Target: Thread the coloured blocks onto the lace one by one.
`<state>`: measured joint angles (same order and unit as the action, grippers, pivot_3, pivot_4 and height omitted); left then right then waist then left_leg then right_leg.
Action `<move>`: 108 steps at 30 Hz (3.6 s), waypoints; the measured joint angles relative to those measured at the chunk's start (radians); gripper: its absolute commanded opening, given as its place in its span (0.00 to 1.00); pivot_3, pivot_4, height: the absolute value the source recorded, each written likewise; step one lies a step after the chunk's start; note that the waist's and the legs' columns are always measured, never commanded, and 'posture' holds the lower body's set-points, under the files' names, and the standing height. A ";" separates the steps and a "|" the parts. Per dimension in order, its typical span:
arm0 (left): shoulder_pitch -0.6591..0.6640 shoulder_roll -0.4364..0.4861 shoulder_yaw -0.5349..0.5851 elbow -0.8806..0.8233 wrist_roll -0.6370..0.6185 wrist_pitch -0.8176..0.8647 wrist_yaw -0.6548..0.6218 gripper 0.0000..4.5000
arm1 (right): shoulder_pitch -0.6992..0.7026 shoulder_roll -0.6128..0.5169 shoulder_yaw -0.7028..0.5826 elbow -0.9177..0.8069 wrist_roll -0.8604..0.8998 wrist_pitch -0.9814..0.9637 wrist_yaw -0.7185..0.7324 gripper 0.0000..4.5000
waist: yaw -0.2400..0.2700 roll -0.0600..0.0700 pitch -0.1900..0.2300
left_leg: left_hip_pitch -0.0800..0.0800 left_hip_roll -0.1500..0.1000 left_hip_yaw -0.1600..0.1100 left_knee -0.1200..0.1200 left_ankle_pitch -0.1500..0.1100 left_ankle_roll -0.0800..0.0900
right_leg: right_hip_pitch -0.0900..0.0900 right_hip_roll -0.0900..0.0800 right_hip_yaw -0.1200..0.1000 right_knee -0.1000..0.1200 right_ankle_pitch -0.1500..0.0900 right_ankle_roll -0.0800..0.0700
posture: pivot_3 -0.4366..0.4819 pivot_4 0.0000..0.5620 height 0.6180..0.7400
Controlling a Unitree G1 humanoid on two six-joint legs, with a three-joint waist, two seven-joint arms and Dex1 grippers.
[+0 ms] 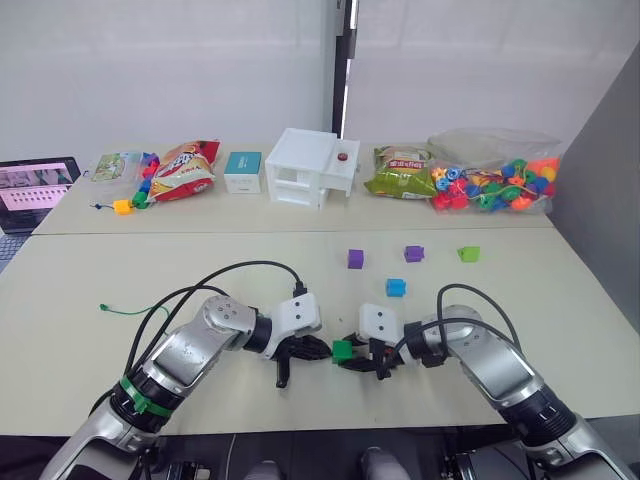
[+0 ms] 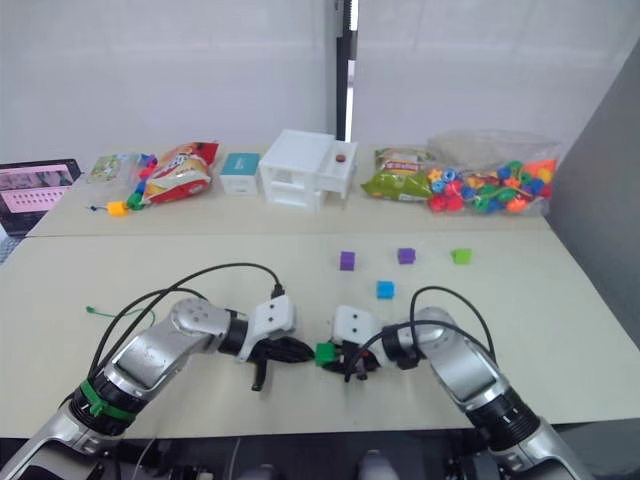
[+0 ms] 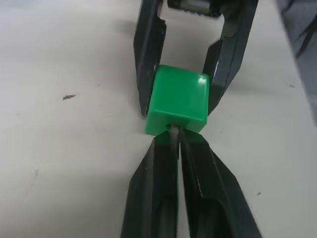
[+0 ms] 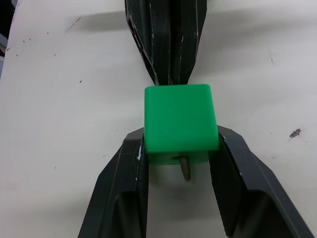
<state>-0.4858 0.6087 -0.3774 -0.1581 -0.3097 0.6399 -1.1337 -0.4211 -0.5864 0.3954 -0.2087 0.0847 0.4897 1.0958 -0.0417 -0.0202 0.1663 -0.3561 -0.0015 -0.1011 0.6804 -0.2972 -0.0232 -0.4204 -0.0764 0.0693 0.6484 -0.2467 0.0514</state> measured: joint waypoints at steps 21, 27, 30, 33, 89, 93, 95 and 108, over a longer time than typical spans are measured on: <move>-0.008 0.035 0.022 0.214 0.163 -0.459 -0.108 0.72 | 0.040 -0.010 -0.010 -0.044 0.017 0.022 -0.042 0.26 | 0.002 0.000 0.000 | 0.000 0.000 0.000 0.000 0.000 0.000 | -0.001 0.000 0.000 0.000 0.000 0.000 | 0.48 0.27 1.00; 0.015 0.032 0.012 0.201 0.171 -0.470 -0.127 0.39 | 0.046 -0.013 -0.011 -0.062 0.018 0.043 -0.057 0.26 | 0.000 0.000 0.000 | 0.000 0.000 0.000 0.000 0.000 0.000 | 0.000 0.000 0.000 0.000 0.000 0.000 | 0.48 0.27 1.00; 0.019 0.032 0.012 0.195 0.171 -0.467 -0.134 0.16 | 0.047 -0.014 -0.011 -0.065 0.018 0.046 -0.059 0.26 | 0.000 0.000 0.000 | 0.000 0.000 0.000 0.000 0.000 0.000 | 0.000 0.000 0.000 0.000 0.000 0.000 | 0.48 0.27 1.00; 0.019 0.020 0.014 0.194 0.169 -0.455 -0.132 0.01 | 0.048 -0.015 -0.012 -0.066 0.018 0.047 -0.060 0.26 | 0.000 0.000 0.000 | 0.000 0.000 0.000 0.000 0.000 0.000 | 0.000 0.000 0.000 0.000 0.000 0.000 | 0.48 0.27 1.00; -0.073 -0.109 -0.096 0.113 0.216 -0.200 -0.064 0.27 | 0.105 -0.126 -0.055 -0.148 0.052 0.085 -0.095 0.59 | 0.004 0.000 0.000 | -0.002 0.000 0.000 0.001 0.000 0.000 | 0.000 0.000 0.000 -0.001 0.000 0.001 | 0.48 0.27 1.00; -0.073 -0.107 -0.096 0.113 0.216 -0.201 -0.065 0.27 | 0.104 -0.141 -0.055 -0.136 0.051 0.055 -0.088 0.30 | 0.004 0.000 0.000 | -0.001 0.000 0.000 0.001 0.000 0.000 | 0.000 0.000 0.000 -0.001 0.000 0.001 | 0.48 0.27 1.00; -0.073 -0.103 -0.096 0.113 0.215 -0.201 -0.065 0.27 | 0.104 -0.149 -0.055 -0.128 0.050 0.036 -0.078 0.14 | 0.004 0.000 0.000 | -0.001 0.000 0.000 0.001 0.000 0.000 | 0.000 0.000 0.000 -0.001 0.000 0.001 | 0.48 0.27 1.00; 0.001 0.238 0.094 0.242 0.175 -0.378 -0.163 0.27 | 0.082 -0.164 -0.056 -0.093 0.046 -0.008 -0.043 0.00 | -0.010 0.000 0.000 | 0.002 0.001 0.000 -0.001 0.000 0.000 | 0.000 0.001 0.000 0.000 0.000 0.000 | 0.48 0.27 1.00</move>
<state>-0.4850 0.8469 -0.2834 0.0837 -0.1351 0.2616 -1.2962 -0.3395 -0.7508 0.3395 -0.3015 0.1310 0.4815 1.0532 -0.0519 -0.0202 0.1664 -0.3545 -0.0006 -0.1011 0.6791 -0.2973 -0.0230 -0.4209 -0.0754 0.0693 0.6482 -0.2467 0.0515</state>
